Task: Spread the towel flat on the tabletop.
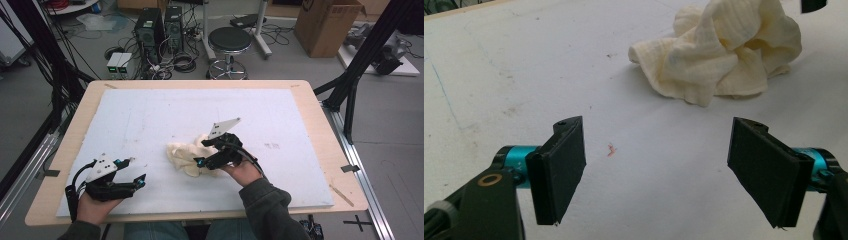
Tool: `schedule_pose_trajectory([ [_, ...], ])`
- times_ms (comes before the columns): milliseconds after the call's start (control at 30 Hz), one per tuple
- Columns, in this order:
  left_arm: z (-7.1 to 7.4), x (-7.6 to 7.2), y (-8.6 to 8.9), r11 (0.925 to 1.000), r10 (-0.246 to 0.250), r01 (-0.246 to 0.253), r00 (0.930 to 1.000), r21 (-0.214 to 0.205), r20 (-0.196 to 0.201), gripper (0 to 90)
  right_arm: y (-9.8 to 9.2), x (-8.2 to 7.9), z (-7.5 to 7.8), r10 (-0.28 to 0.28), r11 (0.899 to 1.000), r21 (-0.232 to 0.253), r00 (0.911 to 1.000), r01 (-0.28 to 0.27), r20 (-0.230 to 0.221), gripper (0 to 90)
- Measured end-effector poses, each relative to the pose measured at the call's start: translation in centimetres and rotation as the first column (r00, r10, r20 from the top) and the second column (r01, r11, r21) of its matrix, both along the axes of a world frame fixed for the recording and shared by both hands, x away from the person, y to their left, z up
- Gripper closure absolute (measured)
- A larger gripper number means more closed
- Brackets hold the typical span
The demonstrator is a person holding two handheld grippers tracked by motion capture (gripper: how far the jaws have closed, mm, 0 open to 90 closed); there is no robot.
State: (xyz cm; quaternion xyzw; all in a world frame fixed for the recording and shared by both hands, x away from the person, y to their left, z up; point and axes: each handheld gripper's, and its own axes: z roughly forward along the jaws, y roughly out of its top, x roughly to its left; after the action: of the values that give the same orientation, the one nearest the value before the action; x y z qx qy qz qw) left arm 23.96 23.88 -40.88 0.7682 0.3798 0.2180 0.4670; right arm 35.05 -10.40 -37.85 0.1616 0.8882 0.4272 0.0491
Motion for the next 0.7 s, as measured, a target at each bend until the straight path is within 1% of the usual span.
schedule_pose_trajectory([
  [33,0.0,0.0,0.0,1.0,0.001,-0.001,1.0,-0.002,-0.001,23.6,0.0,0.0,0.0,0.0,1.0,0.0,1.0,0.0,0.0,33.7],
  [67,0.0,0.0,0.0,1.0,0.002,-0.002,1.0,-0.002,-0.001,23.6,0.3,0.1,-0.2,0.003,1.0,-0.011,1.0,-0.003,0.0,34.4],
  [133,0.0,0.0,0.1,1.0,0.001,-0.001,1.0,0.0,-0.002,23.6,0.9,0.4,-0.7,0.017,0.999,-0.031,0.9998,-0.017,-0.004,39.3],
  [267,0.0,0.0,0.1,1.0,0.0,0.0,1.0,-0.001,-0.002,23.6,1.9,0.8,-1.7,0.015,0.997,-0.074,0.9997,-0.016,-0.022,42.2],
  [333,0.0,0.0,0.1,1.0,0.003,-0.003,1.0,-0.007,-0.004,23.6,2.3,1.0,-2.2,0.02,0.995,-0.094,0.9997,-0.021,-0.014,43.7],
  [400,0.0,0.0,0.2,1.0,0.001,-0.001,1.0,-0.004,-0.002,23.6,2.8,1.1,-2.9,0.015,0.994,-0.111,0.9997,-0.017,-0.017,48.4],
  [467,-0.1,0.0,0.2,1.0,-0.001,0.001,1.0,-0.005,-0.004,23.6,2.9,1.3,-3.1,0.013,0.993,-0.114,0.9997,-0.015,-0.018,49.3],
  [500,0.0,0.0,0.2,1.0,0.002,-0.002,1.0,-0.004,-0.002,23.6,3.2,1.4,-3.6,0.004,0.992,-0.129,0.9993,-0.008,-0.036,52.3],
  [567,0.0,0.0,0.2,1.0,0.003,-0.003,1.0,-0.005,-0.002,23.6,3.3,1.5,-3.9,0.003,0.99,-0.138,0.9991,-0.009,-0.042,53.4],
  [600,0.0,0.0,0.2,1.0,0.005,-0.005,1.0,-0.007,-0.003,23.6,3.5,1.6,-4.3,0.004,0.989,-0.146,0.9991,-0.01,-0.042,56.2],
  [633,0.0,0.0,0.2,1.0,0.005,-0.005,1.0,-0.007,-0.003,23.6,3.5,1.6,-4.3,0.004,0.989,-0.146,0.9991,-0.01,-0.042,56.2],
  [700,0.0,0.0,0.3,1.0,0.002,-0.002,1.0,-0.004,-0.004,23.6,3.6,1.6,-4.5,-0.005,0.989,-0.149,0.999,-0.002,-0.044,59.6],
])
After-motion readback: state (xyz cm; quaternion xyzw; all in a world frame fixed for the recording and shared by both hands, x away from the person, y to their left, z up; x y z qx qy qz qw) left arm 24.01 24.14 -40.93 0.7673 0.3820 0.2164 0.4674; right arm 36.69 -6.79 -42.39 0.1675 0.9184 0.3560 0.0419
